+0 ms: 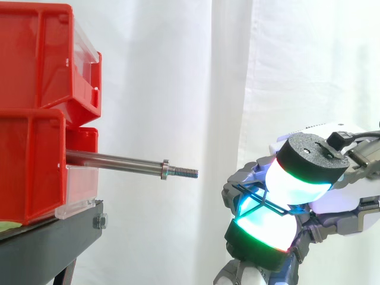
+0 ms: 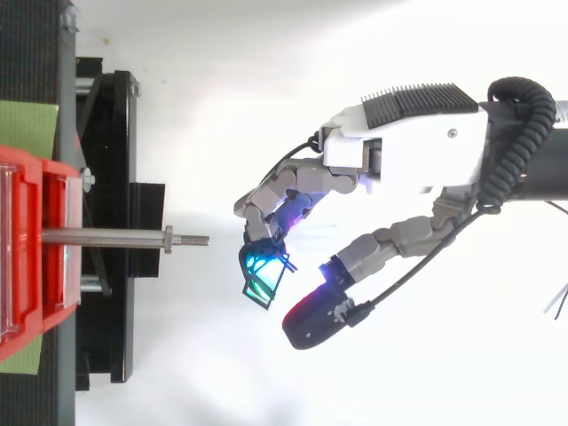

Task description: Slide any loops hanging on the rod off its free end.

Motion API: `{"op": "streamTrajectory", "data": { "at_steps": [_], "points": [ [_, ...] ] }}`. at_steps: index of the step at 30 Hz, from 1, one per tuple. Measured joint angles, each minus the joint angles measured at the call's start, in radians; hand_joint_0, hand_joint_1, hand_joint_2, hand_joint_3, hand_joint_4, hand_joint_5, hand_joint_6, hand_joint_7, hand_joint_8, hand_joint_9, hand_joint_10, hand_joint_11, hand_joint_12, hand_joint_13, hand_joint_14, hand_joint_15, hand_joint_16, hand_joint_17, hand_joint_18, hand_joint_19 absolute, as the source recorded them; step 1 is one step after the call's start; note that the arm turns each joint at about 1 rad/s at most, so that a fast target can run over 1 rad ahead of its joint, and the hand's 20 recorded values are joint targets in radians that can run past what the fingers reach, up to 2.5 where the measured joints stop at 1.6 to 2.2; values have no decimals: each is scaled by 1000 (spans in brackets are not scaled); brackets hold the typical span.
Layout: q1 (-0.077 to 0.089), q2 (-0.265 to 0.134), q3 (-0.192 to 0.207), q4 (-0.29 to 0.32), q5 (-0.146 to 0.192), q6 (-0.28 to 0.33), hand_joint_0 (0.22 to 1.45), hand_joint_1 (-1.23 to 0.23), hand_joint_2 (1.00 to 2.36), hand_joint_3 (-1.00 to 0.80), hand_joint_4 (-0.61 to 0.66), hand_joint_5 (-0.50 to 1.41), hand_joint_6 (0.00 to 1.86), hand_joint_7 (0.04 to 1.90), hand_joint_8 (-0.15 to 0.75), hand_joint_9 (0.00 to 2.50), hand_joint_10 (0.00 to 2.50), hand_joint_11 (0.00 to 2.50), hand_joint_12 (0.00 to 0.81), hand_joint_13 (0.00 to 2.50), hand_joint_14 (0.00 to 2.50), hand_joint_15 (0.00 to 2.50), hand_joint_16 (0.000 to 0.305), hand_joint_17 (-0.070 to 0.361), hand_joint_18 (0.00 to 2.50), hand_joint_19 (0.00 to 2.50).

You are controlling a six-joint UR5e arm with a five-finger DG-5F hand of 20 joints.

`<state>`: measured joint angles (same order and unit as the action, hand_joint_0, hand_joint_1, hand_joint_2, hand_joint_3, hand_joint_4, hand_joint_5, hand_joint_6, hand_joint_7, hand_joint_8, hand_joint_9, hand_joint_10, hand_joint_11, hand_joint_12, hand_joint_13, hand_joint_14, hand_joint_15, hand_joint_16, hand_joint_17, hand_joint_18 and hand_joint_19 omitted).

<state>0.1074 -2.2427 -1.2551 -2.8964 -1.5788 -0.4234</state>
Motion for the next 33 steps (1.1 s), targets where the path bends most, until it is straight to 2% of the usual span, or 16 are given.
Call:
{"op": "streamTrajectory", "data": {
  "at_steps": [2, 6, 11, 19, 25, 30, 33],
  "points": [
    [0, 0, 0, 0, 0, 0, 638, -773, 1010, -368, 138, -197, 847, 1009, 311, 759, 8, 222, 326, 719, 2, 49, 48, 108, 819, 271],
    [0, 0, 0, -1, 0, 0, 661, -847, 1008, -392, 139, -203, 852, 990, 303, 740, 7, 214, 325, 711, 0, 46, 48, 108, 814, 267],
    [0, 0, 0, -1, 0, 0, 679, -865, 1000, -500, 155, -203, 854, 967, 299, 746, 7, 214, 321, 715, 1, 38, 47, 107, 818, 268],
    [0, 0, 0, -1, 0, 0, 665, -826, 1000, -500, 163, -196, 855, 979, 305, 777, 7, 215, 315, 722, 0, 36, 47, 105, 836, 257],
    [0, 0, 0, -1, 0, 0, 695, -864, 1000, -500, 121, -193, 856, 951, 308, 788, 7, 223, 314, 740, 2, 37, 46, 104, 842, 256],
    [0, 0, 0, -2, 0, 5, 722, -891, 1000, -500, 98, -197, 862, 1011, 298, 790, 8, 234, 312, 748, 1, 32, 45, 102, 852, 248],
    [0, 0, 0, -6, 0, 10, 704, -890, 1000, -500, 142, -198, 867, 999, 299, 793, 8, 233, 312, 749, 0, 32, 46, 102, 852, 252]
  ]
}}
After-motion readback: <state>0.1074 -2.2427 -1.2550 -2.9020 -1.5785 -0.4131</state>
